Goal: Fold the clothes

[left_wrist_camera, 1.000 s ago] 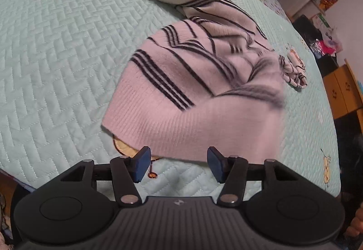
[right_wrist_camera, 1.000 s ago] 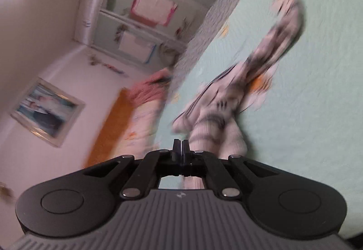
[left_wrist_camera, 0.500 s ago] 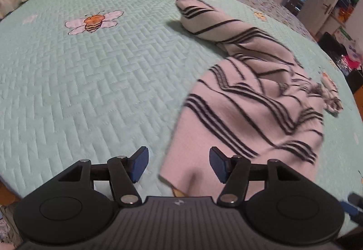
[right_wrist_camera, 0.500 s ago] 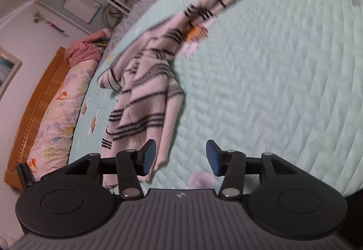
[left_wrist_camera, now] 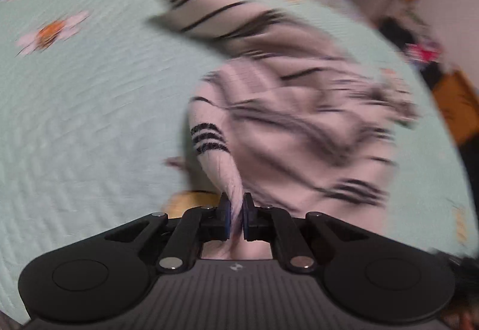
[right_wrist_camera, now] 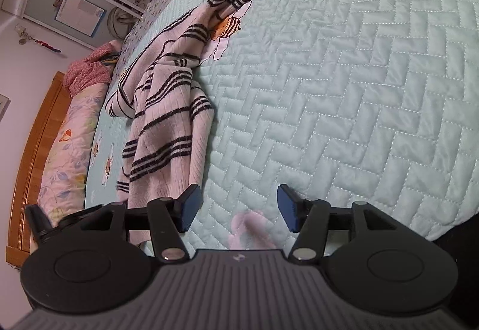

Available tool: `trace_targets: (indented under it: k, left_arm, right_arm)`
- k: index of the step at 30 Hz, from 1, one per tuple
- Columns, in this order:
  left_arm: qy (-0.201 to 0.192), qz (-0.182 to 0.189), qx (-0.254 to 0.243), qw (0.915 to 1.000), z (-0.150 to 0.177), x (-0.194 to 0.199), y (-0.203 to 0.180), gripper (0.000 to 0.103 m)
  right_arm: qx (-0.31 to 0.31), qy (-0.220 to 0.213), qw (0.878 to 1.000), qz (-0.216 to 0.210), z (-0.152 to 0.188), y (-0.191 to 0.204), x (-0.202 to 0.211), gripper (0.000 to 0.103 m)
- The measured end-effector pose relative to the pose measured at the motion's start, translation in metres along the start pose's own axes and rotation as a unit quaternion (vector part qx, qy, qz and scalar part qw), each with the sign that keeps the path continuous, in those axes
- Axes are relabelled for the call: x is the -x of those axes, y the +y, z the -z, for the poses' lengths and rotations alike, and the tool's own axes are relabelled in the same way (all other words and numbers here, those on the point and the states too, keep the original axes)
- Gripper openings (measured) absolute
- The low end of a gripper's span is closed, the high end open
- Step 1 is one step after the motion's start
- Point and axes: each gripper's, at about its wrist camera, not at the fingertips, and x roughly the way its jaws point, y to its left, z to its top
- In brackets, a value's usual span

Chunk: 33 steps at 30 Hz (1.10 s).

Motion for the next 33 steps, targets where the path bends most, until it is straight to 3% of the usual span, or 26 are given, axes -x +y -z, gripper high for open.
trace_targets:
  k: [3,5,8,11,17,20,25,31,33]
  left_arm:
    - [0.003,0.064,-0.021,0.9977,0.012,0.027,-0.015,0.006]
    - [0.024,0.077,-0.032,0.9962,0.022,0.035,-0.021,0.006]
    - [0.078,0.083,0.000,0.9935,0.033,0.029,-0.008,0.006]
    - [0.050,0.063,0.037,0.9961,0.025,0.038,0.010,0.012]
    - [-0.011,0.020,0.109,0.9938,0.008,0.056,0.047,0.045]
    - [-0.045,-0.010,0.138,0.9894,-0.018,0.053,0.063,0.059]
    - [-0.084,-0.044,0.209,0.9733,-0.070,0.021,0.094,0.063]
    - [-0.091,-0.029,0.247,0.9643,-0.132,-0.051,0.122,0.065]
    - [-0.093,-0.017,0.278,0.9559,-0.145,-0.074,0.129,0.064]
  right_arm:
    - [-0.005,-0.004,1.000,0.005,0.000,-0.002,0.004,0.058]
    - [-0.006,-0.005,1.000,0.007,0.000,-0.002,0.006,0.058]
    - [-0.001,-0.002,1.000,0.011,0.001,0.001,0.006,0.059]
    - [0.002,0.002,1.000,0.012,0.003,0.003,0.006,0.060]
    - [-0.003,-0.001,1.000,-0.013,0.000,0.004,0.003,0.062]
    - [0.005,0.003,1.000,-0.020,-0.003,0.009,-0.005,0.062]
    - [0.011,0.014,1.000,-0.020,-0.004,0.013,-0.020,0.065]
    - [-0.001,0.019,0.999,-0.028,-0.010,0.007,-0.025,0.066]
    - [-0.008,0.020,0.999,-0.030,-0.012,0.005,-0.027,0.066]
